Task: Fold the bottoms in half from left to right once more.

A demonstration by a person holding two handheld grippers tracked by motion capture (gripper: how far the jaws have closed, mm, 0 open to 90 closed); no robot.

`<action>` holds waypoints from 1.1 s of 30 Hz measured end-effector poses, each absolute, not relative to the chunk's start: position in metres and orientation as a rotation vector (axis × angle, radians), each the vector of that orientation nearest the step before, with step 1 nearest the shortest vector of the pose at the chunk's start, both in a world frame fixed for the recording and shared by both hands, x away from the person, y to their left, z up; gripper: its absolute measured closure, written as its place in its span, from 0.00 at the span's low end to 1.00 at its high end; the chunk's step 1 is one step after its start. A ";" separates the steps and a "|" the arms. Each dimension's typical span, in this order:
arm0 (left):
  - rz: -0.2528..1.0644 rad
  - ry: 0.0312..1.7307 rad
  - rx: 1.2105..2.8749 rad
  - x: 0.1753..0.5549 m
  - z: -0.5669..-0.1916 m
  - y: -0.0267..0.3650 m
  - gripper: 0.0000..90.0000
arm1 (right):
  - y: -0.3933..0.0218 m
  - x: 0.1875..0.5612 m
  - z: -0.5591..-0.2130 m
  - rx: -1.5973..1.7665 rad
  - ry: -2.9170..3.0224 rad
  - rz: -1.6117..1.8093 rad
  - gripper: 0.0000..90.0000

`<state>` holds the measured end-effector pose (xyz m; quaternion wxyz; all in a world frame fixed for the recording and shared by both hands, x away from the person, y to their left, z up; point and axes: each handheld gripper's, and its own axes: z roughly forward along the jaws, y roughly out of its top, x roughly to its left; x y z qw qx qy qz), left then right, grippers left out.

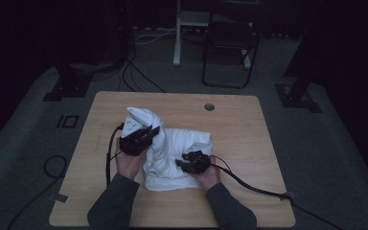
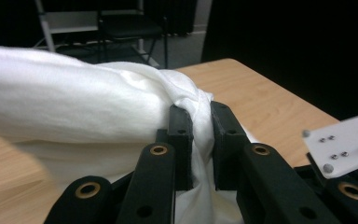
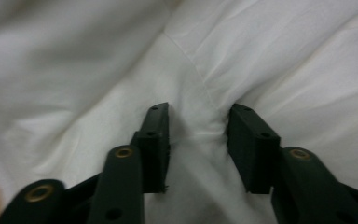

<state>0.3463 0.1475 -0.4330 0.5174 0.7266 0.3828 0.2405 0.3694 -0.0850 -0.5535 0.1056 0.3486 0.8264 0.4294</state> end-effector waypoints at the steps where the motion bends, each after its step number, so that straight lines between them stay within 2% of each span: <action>1: 0.577 0.919 1.744 0.346 -0.433 0.147 0.90 | -0.085 0.369 -0.553 1.027 2.435 1.265 0.63; 6: 0.542 0.889 1.773 0.346 -0.443 0.134 0.90 | -0.122 0.365 -0.533 1.050 2.298 1.308 0.61; 9: 0.530 0.876 1.790 0.346 -0.446 0.125 0.90 | -0.138 0.372 -0.538 1.113 2.293 1.227 0.61; 14: 0.511 0.844 1.827 0.346 -0.449 0.109 0.90 | -0.124 0.373 -0.563 1.124 2.323 1.148 0.64; 18: 0.486 0.822 1.853 0.346 -0.453 0.097 0.90 | -0.113 0.368 -0.564 1.097 2.305 1.146 0.66; 21: 0.464 0.807 1.879 0.344 -0.462 0.085 0.90 | -0.115 0.369 -0.561 1.067 2.360 1.183 0.64; 24: 0.431 0.816 1.913 0.343 -0.475 0.075 0.90 | -0.137 0.371 -0.555 1.114 2.316 1.269 0.59; 28: 0.385 0.811 1.955 0.340 -0.495 0.061 0.90 | -0.174 0.377 -0.550 1.225 2.208 1.315 0.57; 33: 0.320 0.798 2.027 0.334 -0.523 0.041 0.90 | -0.192 0.377 -0.536 1.220 2.138 1.402 0.52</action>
